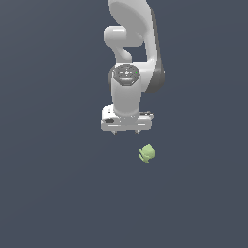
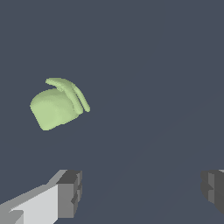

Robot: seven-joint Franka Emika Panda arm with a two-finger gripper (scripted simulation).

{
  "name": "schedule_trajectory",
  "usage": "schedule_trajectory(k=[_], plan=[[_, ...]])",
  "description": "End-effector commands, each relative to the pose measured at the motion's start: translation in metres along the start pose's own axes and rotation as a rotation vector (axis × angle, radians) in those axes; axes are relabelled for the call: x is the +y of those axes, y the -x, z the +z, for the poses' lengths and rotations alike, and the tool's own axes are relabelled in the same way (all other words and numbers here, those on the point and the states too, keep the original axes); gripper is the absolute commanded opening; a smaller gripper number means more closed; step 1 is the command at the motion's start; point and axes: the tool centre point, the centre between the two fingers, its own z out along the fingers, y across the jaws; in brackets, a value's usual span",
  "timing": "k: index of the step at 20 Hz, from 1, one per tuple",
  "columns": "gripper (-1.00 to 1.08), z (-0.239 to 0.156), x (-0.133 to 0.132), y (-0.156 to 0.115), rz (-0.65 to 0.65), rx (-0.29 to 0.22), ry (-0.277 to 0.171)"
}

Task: Pick up the object and move it to a goal position.

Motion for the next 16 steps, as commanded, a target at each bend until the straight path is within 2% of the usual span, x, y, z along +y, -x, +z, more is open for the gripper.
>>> schedule_trajectory(k=[1,16], plan=[[1.00,0.000,0.000,0.000,0.000,0.000,0.000],[1.00,0.016,0.003,0.005,-0.045,-0.020,0.013]])
